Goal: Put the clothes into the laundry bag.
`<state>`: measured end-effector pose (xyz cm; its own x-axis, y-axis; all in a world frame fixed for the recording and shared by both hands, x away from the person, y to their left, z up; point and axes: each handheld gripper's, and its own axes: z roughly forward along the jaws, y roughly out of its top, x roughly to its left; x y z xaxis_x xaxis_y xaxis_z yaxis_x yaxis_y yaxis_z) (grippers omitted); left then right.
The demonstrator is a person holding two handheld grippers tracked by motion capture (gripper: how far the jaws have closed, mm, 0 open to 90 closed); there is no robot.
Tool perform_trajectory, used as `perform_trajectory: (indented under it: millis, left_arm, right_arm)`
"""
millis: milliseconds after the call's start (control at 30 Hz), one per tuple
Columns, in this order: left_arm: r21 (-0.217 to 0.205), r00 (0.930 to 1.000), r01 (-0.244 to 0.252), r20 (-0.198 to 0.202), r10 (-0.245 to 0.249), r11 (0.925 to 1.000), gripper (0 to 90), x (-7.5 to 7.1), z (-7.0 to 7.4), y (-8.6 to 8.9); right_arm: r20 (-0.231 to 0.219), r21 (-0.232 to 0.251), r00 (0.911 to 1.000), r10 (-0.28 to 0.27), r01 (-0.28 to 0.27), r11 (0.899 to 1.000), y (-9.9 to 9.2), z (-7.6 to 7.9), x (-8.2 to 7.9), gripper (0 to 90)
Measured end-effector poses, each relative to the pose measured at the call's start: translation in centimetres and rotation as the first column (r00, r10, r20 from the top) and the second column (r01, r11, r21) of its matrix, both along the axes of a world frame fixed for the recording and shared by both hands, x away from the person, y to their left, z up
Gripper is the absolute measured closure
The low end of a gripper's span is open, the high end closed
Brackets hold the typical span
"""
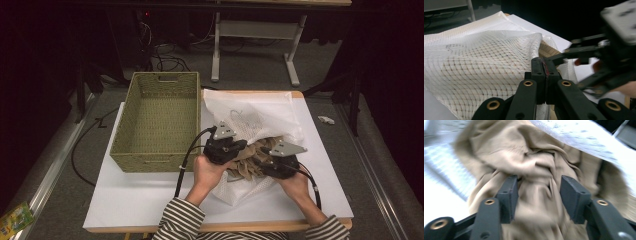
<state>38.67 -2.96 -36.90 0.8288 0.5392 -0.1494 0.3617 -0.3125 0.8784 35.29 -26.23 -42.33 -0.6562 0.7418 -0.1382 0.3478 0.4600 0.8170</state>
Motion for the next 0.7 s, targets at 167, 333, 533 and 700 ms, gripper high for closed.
perform_trajectory:
  millis: [167, 333, 533, 700]
  left_arm:
    - [0.0, 1.0, 0.0, -0.004, 0.0, 1.0, 89.2, 0.1, -0.2, -0.3]
    - [0.019, 1.0, 0.007, -0.004, -0.007, 0.9998, 89.2, 0.1, -0.4, -1.0]
    - [0.018, 0.9999, 0.012, 0.0, -0.012, 0.9998, 89.2, 0.0, 0.0, -1.2]
    - [0.019, 0.9998, 0.018, -0.002, -0.018, 0.9997, 89.2, 0.0, -0.1, -1.4]
  right_arm:
    - [-0.048, -0.002, 0.9981, -0.038, 0.038, 0.999, -2.7, -0.6, -0.6, 40.8]
    - [-0.112, 0.01, 0.9927, -0.045, 0.047, 0.999, -3.1, -1.6, 0.8, 40.9]
    - [-0.161, -0.066, 0.9869, -0.016, 0.006, 0.998, -1.0, -3.2, 2.4, 59.6]
    - [-0.141, -0.057, 0.9898, 0.018, -0.026, 0.998, -0.9, -2.7, 2.4, 84.8]
